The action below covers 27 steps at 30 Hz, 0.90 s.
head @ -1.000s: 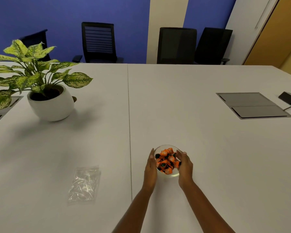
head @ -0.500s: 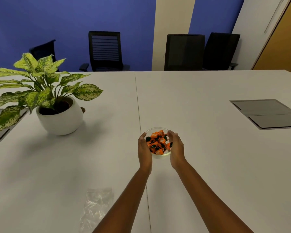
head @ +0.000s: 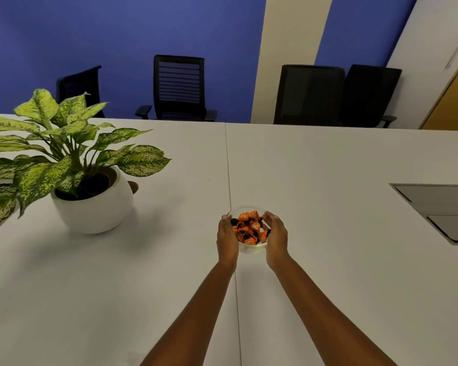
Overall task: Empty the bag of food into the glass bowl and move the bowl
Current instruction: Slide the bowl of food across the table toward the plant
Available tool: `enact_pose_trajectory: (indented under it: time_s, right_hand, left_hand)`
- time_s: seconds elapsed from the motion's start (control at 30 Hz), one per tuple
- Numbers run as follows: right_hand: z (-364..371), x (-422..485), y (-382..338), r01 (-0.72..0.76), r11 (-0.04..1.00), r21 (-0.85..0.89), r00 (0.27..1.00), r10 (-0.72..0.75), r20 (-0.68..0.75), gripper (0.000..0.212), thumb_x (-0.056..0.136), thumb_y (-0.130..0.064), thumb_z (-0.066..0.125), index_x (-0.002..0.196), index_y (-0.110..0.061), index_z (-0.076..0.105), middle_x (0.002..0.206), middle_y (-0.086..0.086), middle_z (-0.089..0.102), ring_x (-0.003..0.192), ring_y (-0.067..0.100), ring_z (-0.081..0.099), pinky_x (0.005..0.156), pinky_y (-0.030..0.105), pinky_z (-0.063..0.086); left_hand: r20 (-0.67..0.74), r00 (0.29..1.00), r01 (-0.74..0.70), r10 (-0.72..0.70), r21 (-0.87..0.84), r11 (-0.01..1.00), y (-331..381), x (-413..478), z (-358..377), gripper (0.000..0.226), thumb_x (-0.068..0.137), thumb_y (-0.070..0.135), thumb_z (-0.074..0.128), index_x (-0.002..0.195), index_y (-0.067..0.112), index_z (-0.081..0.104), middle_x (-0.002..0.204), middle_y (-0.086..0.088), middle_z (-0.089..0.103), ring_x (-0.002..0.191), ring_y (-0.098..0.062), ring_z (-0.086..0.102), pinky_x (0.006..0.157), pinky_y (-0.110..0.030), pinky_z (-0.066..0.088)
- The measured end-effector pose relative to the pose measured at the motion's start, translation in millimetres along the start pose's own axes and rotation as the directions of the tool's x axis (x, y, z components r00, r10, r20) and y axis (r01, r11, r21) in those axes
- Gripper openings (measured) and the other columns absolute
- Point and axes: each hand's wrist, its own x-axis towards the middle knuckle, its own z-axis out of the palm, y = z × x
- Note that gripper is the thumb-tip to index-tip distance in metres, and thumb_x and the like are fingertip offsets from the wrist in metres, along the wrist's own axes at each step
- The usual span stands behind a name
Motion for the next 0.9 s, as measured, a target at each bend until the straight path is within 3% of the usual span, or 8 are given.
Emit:
enact_pose_trajectory:
  time_s: [0.27,0.37,0.67,0.9]
  right_hand:
    - [25.1,66.1,19.4,-0.031,0.999,-0.029,1.0,0.031,0.002,0.037,0.097,-0.019,0.028,0.125,-0.01,0.05,0.135,0.012,0.053,0.124,0.029,0.049,0.108,0.049,0.038]
    - [36.2,86.6,23.7,-0.03,0.998,-0.056,0.999,0.031,0.016,0.036,0.097,-0.018,0.029,0.125,-0.009,0.051,0.134,0.013,0.053,0.123,0.03,0.05,0.107,0.048,0.039]
    - [71.1,149.1,35.9,0.015,0.997,-0.08,0.999,-0.01,0.052,0.034,0.097,-0.018,0.033,0.123,-0.007,0.052,0.133,0.014,0.054,0.122,0.031,0.051,0.102,0.041,0.041]
    - [74.8,174.8,46.5,0.016,0.998,-0.065,0.999,-0.013,0.043,0.034,0.097,-0.015,0.033,0.122,-0.005,0.053,0.131,0.016,0.055,0.12,0.032,0.052,0.098,0.04,0.042]
  left_hand:
    - [-0.006,1.0,0.005,-0.005,0.048,0.999,-13.6,68.0,1.2,0.048,0.099,0.038,0.018,0.134,0.014,0.041,0.137,-0.015,0.049,0.126,-0.028,0.047,0.102,-0.034,0.038]
    - [-0.013,1.0,0.017,-0.016,0.048,0.999,-17.5,90.5,-0.8,0.049,0.099,0.038,0.018,0.135,0.014,0.04,0.14,-0.015,0.047,0.129,-0.028,0.045,0.111,-0.04,0.035]
    - [-0.055,0.998,-0.013,0.014,0.02,1.0,-24.2,160.5,-5.5,0.046,0.1,0.035,0.019,0.135,0.013,0.039,0.14,-0.016,0.046,0.129,-0.029,0.044,0.111,-0.041,0.035]
    - [-0.059,0.998,-0.016,0.017,0.019,1.0,-34.3,183.5,-2.6,0.045,0.1,0.034,0.02,0.134,0.013,0.04,0.138,-0.014,0.048,0.127,-0.026,0.045,0.095,-0.027,0.035]
